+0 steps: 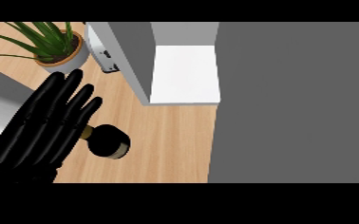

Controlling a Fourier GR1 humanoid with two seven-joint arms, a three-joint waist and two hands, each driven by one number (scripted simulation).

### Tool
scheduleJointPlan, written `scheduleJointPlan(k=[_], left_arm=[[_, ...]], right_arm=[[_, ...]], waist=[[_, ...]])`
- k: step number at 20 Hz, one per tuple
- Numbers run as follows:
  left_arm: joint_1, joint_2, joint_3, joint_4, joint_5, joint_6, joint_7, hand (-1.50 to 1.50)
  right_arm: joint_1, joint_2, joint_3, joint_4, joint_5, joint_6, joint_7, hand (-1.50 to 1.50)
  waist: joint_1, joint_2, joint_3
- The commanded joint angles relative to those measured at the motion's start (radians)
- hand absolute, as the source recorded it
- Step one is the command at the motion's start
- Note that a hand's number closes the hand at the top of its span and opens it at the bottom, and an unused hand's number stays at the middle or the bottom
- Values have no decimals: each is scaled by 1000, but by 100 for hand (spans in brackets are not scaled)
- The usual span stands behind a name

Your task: Pick up the wine, place it into the cabinet and close the cabinet

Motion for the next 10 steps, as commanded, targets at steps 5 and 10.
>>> scheduleJointPlan(k=[5, 10], left_arm=[[39, 70, 186, -101, 165, -86, 20, -150], [30, 81, 320, 2, 272, -144, -47, -150]], right_arm=[[56, 2, 58, -218, 2, -39, 95, -150], [23, -25, 24, -223, -44, -36, 130, -150]], waist=[[1, -1, -1], [-1, 1, -1]])
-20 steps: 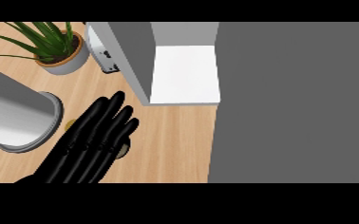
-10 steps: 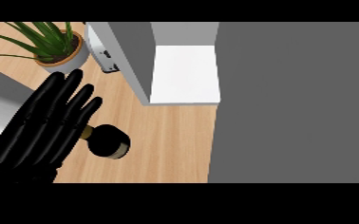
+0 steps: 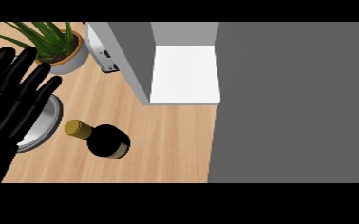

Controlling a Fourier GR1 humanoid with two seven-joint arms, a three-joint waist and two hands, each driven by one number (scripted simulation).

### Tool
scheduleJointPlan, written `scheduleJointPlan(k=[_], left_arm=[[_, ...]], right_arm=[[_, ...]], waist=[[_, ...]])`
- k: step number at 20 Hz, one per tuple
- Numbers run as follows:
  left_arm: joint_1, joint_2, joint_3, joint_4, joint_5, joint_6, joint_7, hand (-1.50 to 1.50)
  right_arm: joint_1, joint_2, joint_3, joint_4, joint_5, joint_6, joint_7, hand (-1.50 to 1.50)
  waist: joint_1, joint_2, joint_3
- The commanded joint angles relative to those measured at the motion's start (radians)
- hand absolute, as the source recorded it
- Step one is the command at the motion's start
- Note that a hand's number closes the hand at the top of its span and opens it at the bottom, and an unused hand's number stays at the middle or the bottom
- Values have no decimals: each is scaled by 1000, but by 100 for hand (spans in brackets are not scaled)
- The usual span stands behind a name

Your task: Pick up the wine, place it into the cabinet and close the cabinet

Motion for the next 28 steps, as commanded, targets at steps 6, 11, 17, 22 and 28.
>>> scheduleJointPlan(k=[6, 11, 17, 22, 28], left_arm=[[138, 32, 196, 23, 265, -158, -104, -150], [145, 42, 266, 148, 312, -224, -181, -150], [248, 27, 269, 258, 301, -336, -294, -150], [309, -14, 229, 383, 195, -424, -456, -150], [304, -7, 237, 504, 151, -484, -567, -150]], right_arm=[[43, -28, -53, -216, -77, 0, 72, -150], [-12, -10, -28, -226, -54, -39, 125, -150], [-13, -36, -28, -242, -61, -34, 136, -150], [-41, -38, -4, -242, -31, -47, 167, -150], [-45, -45, -46, -211, -50, -49, 147, -150]], waist=[[3, -2, 1], [1, 0, 0], [-3, 1, 1], [-7, 1, 1], [-4, 3, 1]])
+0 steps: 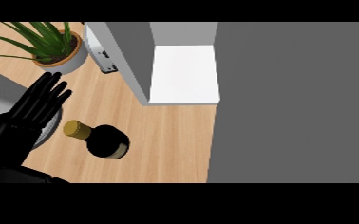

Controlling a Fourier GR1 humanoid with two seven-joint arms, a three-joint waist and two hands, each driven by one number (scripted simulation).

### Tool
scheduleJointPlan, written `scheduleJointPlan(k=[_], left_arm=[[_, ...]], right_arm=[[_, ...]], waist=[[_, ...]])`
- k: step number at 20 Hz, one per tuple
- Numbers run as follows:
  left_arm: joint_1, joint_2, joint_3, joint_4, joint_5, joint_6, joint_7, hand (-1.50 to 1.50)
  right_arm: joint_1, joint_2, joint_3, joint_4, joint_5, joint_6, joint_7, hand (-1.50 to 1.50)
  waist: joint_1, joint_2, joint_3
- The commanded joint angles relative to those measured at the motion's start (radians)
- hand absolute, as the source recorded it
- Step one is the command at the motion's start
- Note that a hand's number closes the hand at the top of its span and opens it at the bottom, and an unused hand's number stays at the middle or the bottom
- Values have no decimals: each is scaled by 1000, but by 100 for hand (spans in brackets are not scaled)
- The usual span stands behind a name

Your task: Pick up the wine, place it into the cabinet and close the cabinet

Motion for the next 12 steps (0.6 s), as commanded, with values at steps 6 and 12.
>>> scheduleJointPlan(k=[6, 12], left_arm=[[15, 13, 33, 234, -60, -98, -192, -150], [-31, -29, -9, 357, -203, -44, -291, -150]], right_arm=[[53, -42, -42, -242, -84, 3, 97, -150], [99, -29, 33, -237, -16, -5, 56, -150]], waist=[[-1, 1, 0], [-7, 0, 1]])
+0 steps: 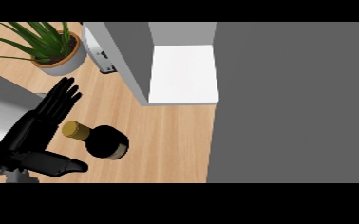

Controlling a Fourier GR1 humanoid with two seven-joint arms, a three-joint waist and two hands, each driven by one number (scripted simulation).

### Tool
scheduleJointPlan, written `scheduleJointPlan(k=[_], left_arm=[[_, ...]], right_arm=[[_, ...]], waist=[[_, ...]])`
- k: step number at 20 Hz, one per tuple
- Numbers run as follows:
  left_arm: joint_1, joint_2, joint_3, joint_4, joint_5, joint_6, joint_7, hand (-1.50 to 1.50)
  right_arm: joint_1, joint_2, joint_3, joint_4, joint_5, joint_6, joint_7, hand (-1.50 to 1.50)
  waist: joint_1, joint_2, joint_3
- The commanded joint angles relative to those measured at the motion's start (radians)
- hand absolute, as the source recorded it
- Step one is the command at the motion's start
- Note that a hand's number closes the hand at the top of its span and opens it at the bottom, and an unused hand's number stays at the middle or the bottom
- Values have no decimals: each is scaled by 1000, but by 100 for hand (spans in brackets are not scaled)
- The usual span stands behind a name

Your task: Pick up the wine, place it into the cabinet and close the cabinet

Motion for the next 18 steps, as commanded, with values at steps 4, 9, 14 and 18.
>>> scheduleJointPlan(k=[4, 9, 14, 18], left_arm=[[-9, -1, -8, 188, -105, -12, -158, -150], [-62, 7, -9, 303, -127, -17, -209, -150], [-114, 22, -7, 449, -122, -67, -281, -150], [-87, 21, -9, 551, -181, -63, -409, -150]], right_arm=[[54, -27, 22, -278, -43, -8, 129, -150], [46, -36, -21, -274, -70, -13, 114, -150], [48, -45, -13, -271, -52, -13, 112, -150], [71, -40, 2, -266, -49, -10, 82, -150]], waist=[[-5, -1, -1], [-1, 0, 0], [-3, 1, -1], [-7, 0, -1]])
